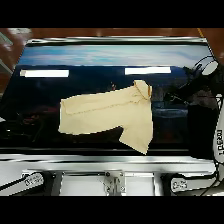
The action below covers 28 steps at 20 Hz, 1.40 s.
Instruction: Fold the shirts.
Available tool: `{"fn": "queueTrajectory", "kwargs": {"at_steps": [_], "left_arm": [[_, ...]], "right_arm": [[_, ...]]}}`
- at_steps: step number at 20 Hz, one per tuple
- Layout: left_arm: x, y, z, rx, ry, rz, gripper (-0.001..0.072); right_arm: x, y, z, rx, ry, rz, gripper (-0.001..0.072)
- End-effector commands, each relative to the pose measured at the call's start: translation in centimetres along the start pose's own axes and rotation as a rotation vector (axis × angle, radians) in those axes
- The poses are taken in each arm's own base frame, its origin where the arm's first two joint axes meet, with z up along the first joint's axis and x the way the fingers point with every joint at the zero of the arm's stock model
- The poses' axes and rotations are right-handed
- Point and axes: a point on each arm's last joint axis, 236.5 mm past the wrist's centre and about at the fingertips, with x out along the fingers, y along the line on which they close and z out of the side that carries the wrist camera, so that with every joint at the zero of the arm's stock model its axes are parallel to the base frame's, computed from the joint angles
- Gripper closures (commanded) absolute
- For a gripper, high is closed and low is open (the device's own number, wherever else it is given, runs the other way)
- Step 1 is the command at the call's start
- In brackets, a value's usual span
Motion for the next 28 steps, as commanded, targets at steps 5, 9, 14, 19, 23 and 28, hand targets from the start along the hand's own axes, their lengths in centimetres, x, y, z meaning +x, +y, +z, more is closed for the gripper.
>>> {"fn": "queueTrajectory", "kwargs": {"at_steps": [5, 9, 14, 19, 23, 28], "left_arm": [[6.1, -2.6, 0.3, 0.068, -0.072, -0.008, 0.0001], [6.9, -4.0, 1.6, 0.073, -0.141, -0.018, 0.0274], [7.0, -5.1, -0.9, 0.215, -0.045, -0.045, 0.0674], [6.0, -6.5, -2.8, 0.344, 0.002, -0.081, 0.0674], [4.9, -7.5, -4.0, 0.416, 0.016, -0.107, 0.0675], [3.9, -8.7, -3.7, 0.45, -0.009, -0.119, 0.0675]], "right_arm": [[3.5, 2.8, 0.5, -0.019, -0.03, 0.047, 0.0205], [3.8, 2.7, 0.5, -0.01, -0.023, 0.042, 0.0205], [3.3, -4.1, -3.3, 0.007, 0.136, -0.212, 0.004], [9.1, -2.4, -8.7, 0.123, 0.264, 0.02, 0.004], [13.3, -1.3, -9.1, 0.102, 0.198, 0.015, 0.0041], [14.0, -0.4, -6.5, 0.088, 0.08, 0.004, 0.064]]}}
